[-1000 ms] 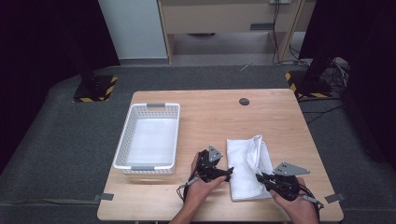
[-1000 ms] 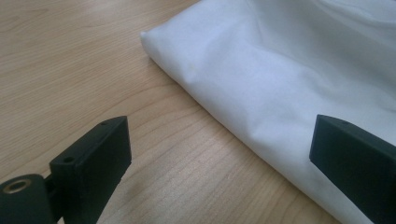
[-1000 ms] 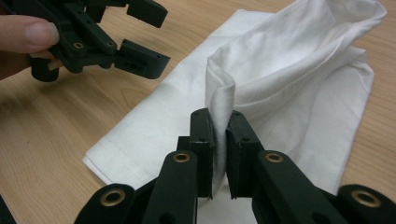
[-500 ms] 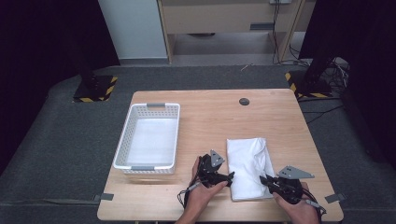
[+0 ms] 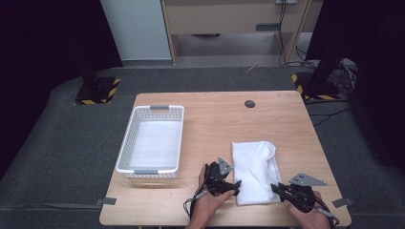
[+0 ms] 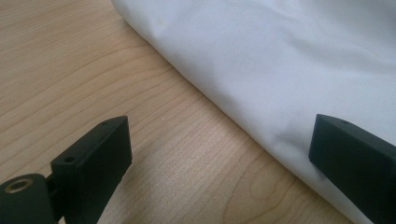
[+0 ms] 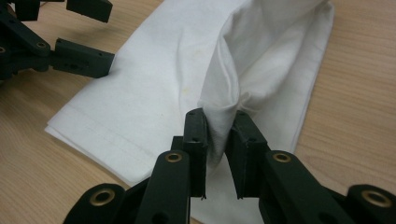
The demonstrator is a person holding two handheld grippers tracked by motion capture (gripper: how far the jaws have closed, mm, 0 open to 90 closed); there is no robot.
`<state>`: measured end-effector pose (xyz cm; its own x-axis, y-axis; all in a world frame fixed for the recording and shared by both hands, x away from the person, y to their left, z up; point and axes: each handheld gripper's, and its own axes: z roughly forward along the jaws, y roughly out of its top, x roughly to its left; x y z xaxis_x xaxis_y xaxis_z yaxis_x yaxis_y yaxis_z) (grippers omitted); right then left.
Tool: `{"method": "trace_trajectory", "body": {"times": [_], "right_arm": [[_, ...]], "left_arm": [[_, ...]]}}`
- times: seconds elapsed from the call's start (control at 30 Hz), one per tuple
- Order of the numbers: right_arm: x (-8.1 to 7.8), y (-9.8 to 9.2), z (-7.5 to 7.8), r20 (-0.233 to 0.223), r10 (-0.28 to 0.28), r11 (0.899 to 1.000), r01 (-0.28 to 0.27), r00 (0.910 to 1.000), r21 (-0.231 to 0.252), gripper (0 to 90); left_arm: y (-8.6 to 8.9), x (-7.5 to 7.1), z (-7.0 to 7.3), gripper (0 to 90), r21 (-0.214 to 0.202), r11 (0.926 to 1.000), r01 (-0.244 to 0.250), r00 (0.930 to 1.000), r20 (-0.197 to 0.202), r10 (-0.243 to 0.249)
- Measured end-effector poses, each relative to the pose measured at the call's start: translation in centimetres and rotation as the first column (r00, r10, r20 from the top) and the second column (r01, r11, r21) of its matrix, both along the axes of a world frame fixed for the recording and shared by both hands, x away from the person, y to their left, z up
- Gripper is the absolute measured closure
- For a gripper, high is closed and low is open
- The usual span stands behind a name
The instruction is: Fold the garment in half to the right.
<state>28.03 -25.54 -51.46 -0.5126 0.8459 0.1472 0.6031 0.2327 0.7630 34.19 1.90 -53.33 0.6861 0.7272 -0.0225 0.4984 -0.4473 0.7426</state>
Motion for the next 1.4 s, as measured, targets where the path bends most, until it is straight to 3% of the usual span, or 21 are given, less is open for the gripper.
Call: {"method": "trace_trajectory", "body": {"times": [0.43,0.77,1.4], "right_arm": [[-0.6,-1.4,-0.8,-0.044,-0.031,0.999,0.032,0.9985,0.021,77.5],[-0.8,-1.8,-1.0,-0.053,-0.038,0.999,0.039,0.9979,0.03,76.6],[-1.0,-3.4,0.4,-0.019,-0.096,0.994,0.097,0.9952,0.041,61.4]], "left_arm": [[-0.2,-0.2,-0.3,5.6,0.027,0.9996,0.006,1.0,0.001,-0.006],[-0.4,-0.4,-0.5,5.7,0.037,0.9993,0.003,1.0,0.003,-0.003],[-0.5,-0.4,-0.5,5.6,0.044,0.999,-0.005,1.0,-0.001,0.005]]}}
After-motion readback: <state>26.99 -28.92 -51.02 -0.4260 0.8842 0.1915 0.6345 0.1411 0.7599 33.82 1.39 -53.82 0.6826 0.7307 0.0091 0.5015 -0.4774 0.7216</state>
